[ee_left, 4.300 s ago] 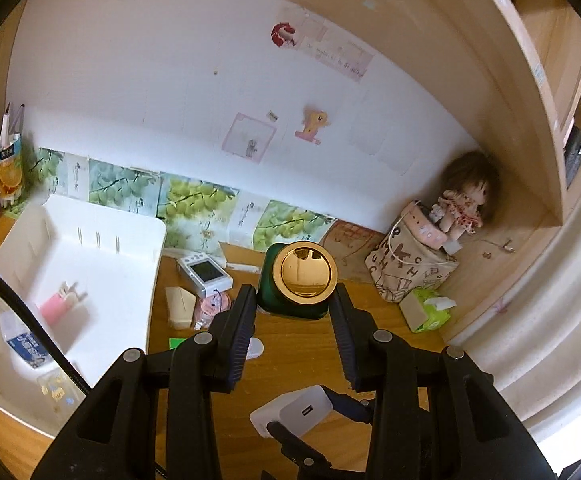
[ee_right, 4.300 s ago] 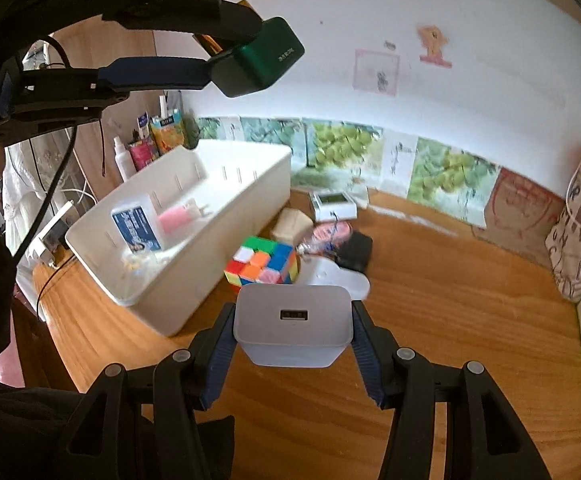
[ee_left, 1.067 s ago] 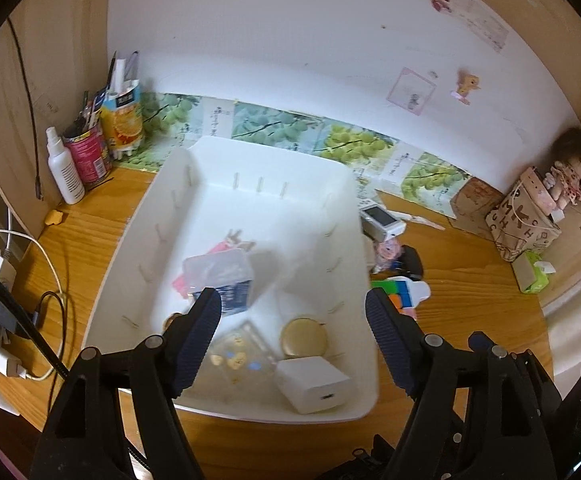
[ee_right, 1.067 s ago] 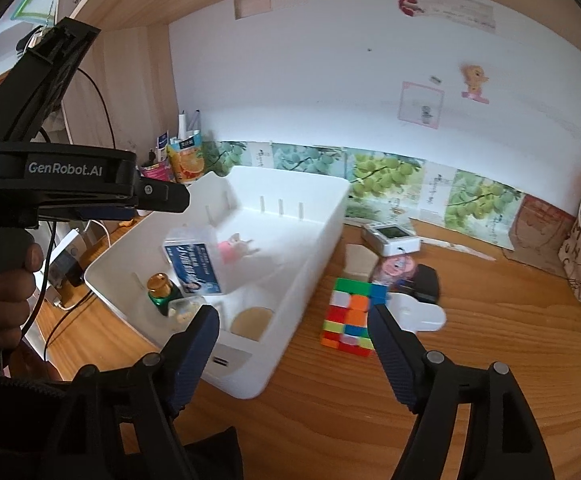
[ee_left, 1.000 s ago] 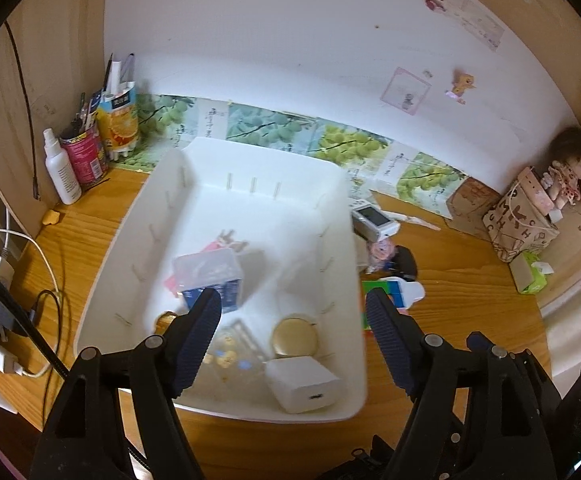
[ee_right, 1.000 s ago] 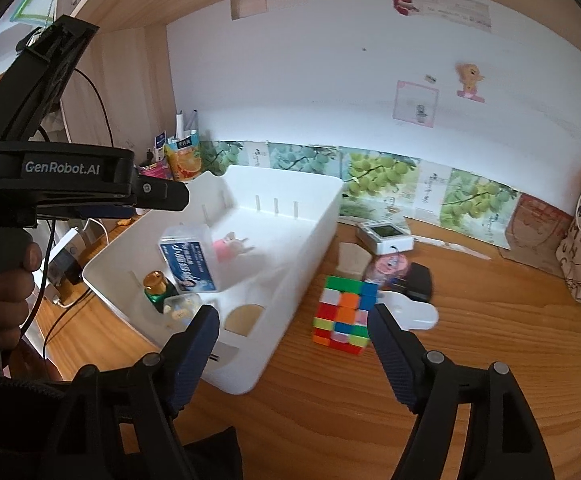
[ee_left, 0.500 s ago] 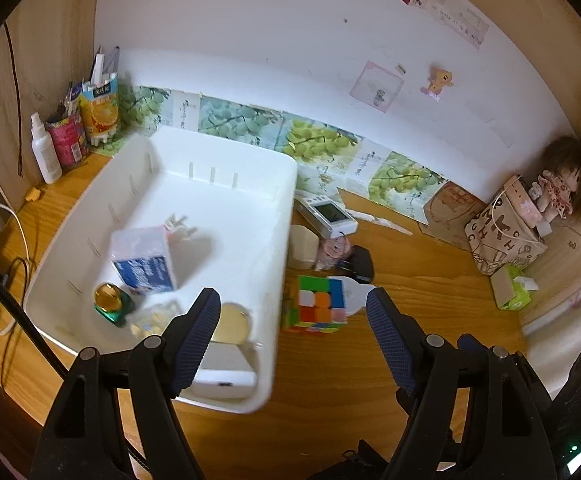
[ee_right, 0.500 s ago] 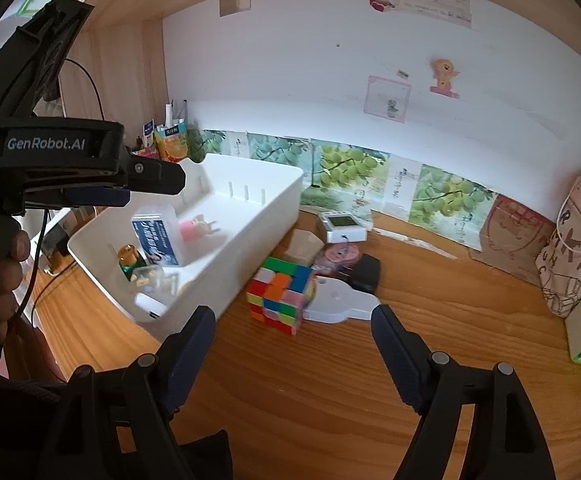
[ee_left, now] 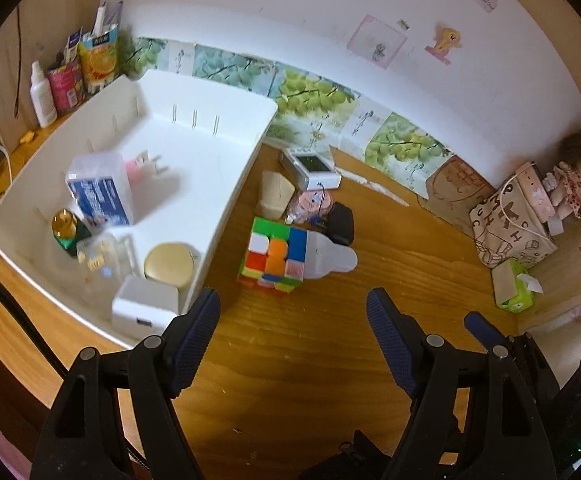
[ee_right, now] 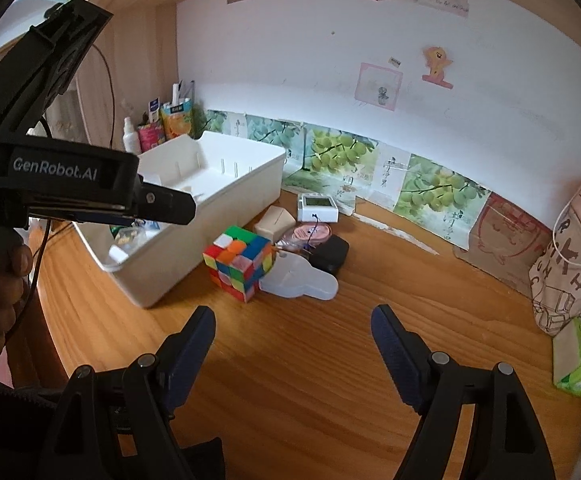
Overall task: Organize rigid objects
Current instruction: 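Move both open tools toward the Rubik's cube and white plastic piece, then grasp the Rubik's cube with left tool while right tool grasps the white plastic piece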
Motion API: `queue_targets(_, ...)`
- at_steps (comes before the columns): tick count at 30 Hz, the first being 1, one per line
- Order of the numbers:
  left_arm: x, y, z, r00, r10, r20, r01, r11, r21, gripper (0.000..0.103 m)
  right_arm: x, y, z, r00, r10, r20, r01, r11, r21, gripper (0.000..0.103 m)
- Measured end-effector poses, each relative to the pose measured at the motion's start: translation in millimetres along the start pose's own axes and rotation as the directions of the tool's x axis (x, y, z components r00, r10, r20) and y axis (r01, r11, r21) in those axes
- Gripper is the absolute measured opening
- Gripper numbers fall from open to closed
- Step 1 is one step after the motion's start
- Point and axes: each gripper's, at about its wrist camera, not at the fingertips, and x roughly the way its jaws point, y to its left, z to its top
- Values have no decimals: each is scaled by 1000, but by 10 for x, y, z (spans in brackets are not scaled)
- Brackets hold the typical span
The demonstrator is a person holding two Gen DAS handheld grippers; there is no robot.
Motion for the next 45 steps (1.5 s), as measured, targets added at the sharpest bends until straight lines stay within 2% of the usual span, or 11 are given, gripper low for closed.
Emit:
queue_targets(9, 211, -87, -110, 998, 40, -56, -43, 997, -63, 79, 118, -208, -100, 999, 35, -11, -36, 999, -32, 81)
queue_targets(22, 425, -123, 34, 984, 125, -127, -133, 989, -59, 79, 531, -482, -16, 992, 123, -22, -121, 990, 78, 81)
queue_targets(32, 678, -83, 117, 963, 160, -215, -182, 980, -85, 79, 1009, -547, 45, 983, 176, -55, -170, 981, 97, 81)
queue_targets(37, 813, -136, 204, 952, 183, -246, -205, 977, -63, 78, 1246, -541, 3, 974, 206, -92, -198, 976, 92, 81)
queue_targets(41, 947, -203, 275, 930, 247, -273, -260, 966, -13, 78, 1406, -536, -34, 970, 214, -119, -204, 975, 88, 81)
queue_targets(45, 1032, -240, 347, 925, 258, -280, -269, 963, -2, 78, 1517, -515, -60, 966, 222, -131, -212, 973, 87, 81)
